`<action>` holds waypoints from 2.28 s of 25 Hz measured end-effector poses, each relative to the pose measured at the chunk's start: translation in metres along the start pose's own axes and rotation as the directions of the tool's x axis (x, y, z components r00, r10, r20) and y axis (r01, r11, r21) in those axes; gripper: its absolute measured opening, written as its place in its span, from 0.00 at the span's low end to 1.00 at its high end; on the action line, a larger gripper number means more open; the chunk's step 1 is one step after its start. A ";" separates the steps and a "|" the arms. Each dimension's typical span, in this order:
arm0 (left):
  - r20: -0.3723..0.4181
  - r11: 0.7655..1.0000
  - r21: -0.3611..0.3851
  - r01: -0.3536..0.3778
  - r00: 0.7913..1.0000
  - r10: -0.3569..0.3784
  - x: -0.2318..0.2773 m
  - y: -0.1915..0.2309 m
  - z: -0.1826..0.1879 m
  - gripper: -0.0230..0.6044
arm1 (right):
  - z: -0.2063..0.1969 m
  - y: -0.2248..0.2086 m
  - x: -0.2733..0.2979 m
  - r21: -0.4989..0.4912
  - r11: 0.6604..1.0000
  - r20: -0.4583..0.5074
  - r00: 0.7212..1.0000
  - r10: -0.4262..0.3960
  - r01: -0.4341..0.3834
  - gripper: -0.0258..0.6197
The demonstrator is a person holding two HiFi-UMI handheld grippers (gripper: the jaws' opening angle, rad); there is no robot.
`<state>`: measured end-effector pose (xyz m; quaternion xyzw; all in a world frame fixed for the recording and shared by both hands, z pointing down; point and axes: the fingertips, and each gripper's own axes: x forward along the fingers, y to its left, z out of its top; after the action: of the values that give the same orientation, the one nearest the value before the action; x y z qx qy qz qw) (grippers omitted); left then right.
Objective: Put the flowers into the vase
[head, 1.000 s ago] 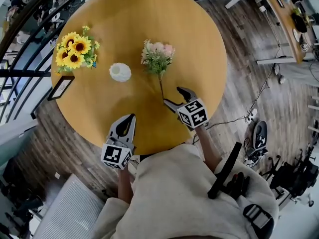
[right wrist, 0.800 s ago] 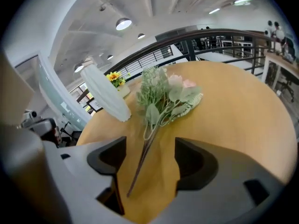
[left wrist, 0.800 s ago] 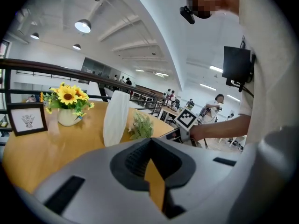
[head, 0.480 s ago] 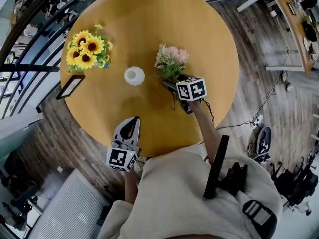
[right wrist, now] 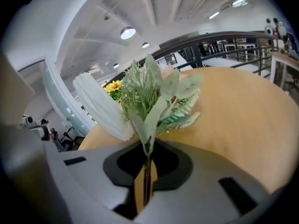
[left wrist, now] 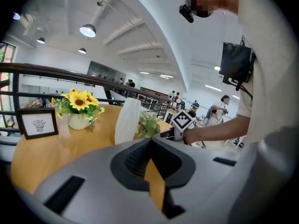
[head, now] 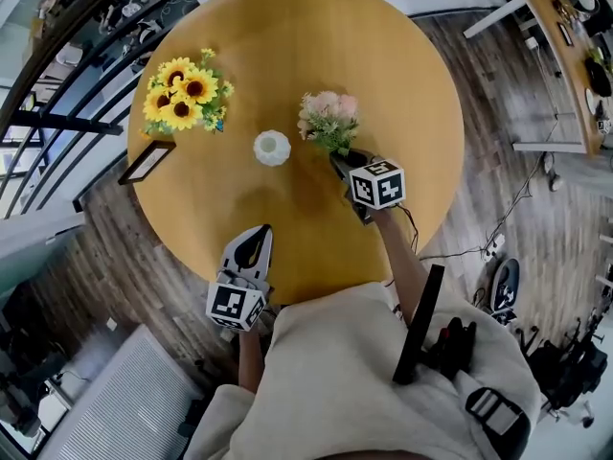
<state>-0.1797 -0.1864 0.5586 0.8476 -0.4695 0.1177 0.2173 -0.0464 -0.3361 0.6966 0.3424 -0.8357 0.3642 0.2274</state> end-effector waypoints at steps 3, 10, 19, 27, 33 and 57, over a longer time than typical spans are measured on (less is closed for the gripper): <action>0.017 1.000 0.012 0.006 1.000 -0.006 0.000 -0.006 0.003 0.05 | 0.043 0.022 -0.021 -0.076 0.997 0.180 0.983 0.043 -0.030 0.10; 0.057 0.999 0.024 -0.034 0.998 0.033 -0.018 -0.013 0.006 0.05 | 0.202 0.135 -0.118 -0.360 0.922 0.626 0.696 0.351 -0.142 0.09; 0.090 0.990 0.002 -0.141 0.986 0.141 -0.054 -0.003 0.002 0.05 | 0.272 0.235 -0.148 -0.576 0.794 0.653 0.474 0.591 -0.195 0.09; 0.058 0.983 -0.036 -0.181 0.981 0.183 -0.067 0.000 -0.010 0.05 | 0.223 0.208 -0.091 -0.538 0.813 0.627 0.539 0.562 -0.223 0.10; 0.041 0.986 -0.040 -0.162 0.986 0.164 -0.060 0.000 -0.011 0.05 | 0.184 0.191 -0.058 -0.520 0.839 0.594 0.638 0.490 -0.160 0.19; 0.064 0.993 0.006 -0.116 0.991 0.115 -0.044 -0.013 0.002 0.05 | 0.094 0.150 -0.027 -0.431 0.890 0.448 0.822 0.351 -0.146 0.56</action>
<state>-0.1917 -0.1482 0.5359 0.8234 -0.5238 0.1056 0.1912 -0.1516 -0.3218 0.5521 0.2624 -0.9576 0.1184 0.0070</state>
